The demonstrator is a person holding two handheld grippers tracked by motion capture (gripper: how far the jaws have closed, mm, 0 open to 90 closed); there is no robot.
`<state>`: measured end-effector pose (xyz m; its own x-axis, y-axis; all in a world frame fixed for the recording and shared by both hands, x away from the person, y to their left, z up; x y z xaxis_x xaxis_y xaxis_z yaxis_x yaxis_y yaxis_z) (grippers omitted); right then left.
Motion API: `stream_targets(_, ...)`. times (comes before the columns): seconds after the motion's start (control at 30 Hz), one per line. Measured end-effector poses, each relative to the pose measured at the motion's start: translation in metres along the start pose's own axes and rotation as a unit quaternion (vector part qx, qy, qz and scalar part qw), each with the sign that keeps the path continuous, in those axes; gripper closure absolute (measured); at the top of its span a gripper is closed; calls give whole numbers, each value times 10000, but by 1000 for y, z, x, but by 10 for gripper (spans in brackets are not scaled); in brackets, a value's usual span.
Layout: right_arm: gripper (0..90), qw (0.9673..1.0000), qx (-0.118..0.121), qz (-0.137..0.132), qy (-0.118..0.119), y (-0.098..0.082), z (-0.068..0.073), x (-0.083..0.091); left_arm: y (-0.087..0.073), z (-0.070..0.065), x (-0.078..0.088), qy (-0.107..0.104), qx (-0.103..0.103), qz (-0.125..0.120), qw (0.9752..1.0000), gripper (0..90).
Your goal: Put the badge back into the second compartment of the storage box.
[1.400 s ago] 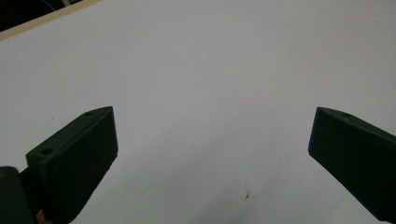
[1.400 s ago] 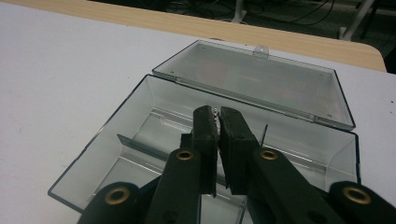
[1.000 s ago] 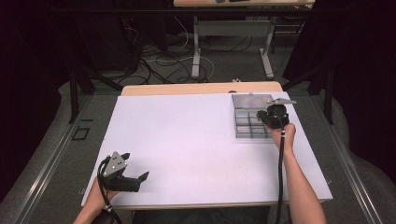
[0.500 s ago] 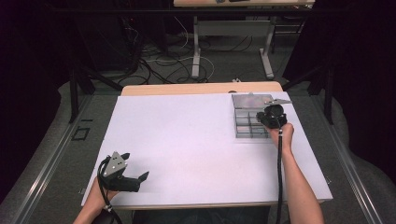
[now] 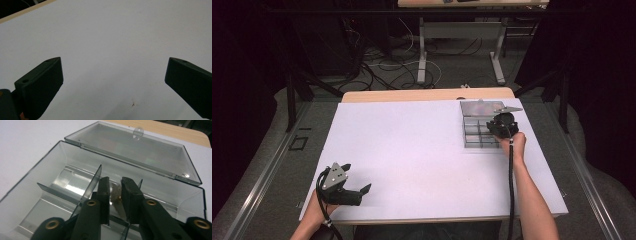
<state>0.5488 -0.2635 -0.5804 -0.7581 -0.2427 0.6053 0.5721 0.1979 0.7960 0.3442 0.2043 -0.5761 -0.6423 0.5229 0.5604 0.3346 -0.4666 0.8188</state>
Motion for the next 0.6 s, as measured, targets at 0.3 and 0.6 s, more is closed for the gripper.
stream_targets(0.3,495,9990,-117,-113,427,6,6,23,0,1,1,31,-45,-17,10000,19)
stream_targets(0.6,215,9946,-166,127,1020,3,23,44,1,0,1,44,-55,-31,10000,19)
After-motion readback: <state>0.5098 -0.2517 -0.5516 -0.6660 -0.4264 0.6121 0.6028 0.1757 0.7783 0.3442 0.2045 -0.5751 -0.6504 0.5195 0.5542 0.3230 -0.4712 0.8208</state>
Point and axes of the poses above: each handheld gripper's, and its own axes: x roughly backward along the jaws, y roughly out of its top, z roughly to its left, the point moved 9 cm from there along -x, roughly forward along the jaws, and after that the axes turned 2 degrees about -x, right-handed, at the moved point
